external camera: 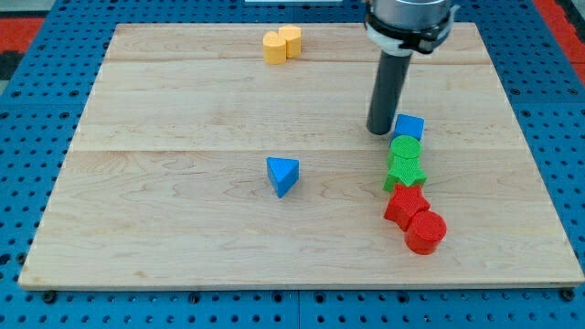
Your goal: Keep your hand diagonally bottom right to the blue triangle
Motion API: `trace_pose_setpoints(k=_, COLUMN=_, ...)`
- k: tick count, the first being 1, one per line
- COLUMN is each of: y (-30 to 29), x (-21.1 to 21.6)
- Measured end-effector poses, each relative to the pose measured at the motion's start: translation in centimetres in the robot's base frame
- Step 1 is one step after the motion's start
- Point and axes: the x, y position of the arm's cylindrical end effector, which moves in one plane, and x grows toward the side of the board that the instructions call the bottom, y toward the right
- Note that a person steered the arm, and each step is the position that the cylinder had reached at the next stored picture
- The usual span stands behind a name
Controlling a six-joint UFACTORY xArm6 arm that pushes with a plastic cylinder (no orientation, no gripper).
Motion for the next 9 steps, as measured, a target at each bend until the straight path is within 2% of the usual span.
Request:
trace_pose_setpoints(k=1, y=-8.7, x=2.7)
trace_pose_setpoints(k=2, y=-19.6, x=3.4)
trace_pose_setpoints(k=3, y=-24.1, x=8.5)
trace_pose_setpoints(k=4, y=-22.0, x=14.0)
trace_pose_setpoints(k=5, y=-16.7, x=20.9)
trace_pose_setpoints(k=6, y=-14.9, x=20.9)
trace_pose_setpoints(k=7, y=-7.2, x=20.9)
trace_pose_setpoints(k=8, y=-3.0, x=19.4)
trace_pose_setpoints(k=9, y=-4.4, x=17.1)
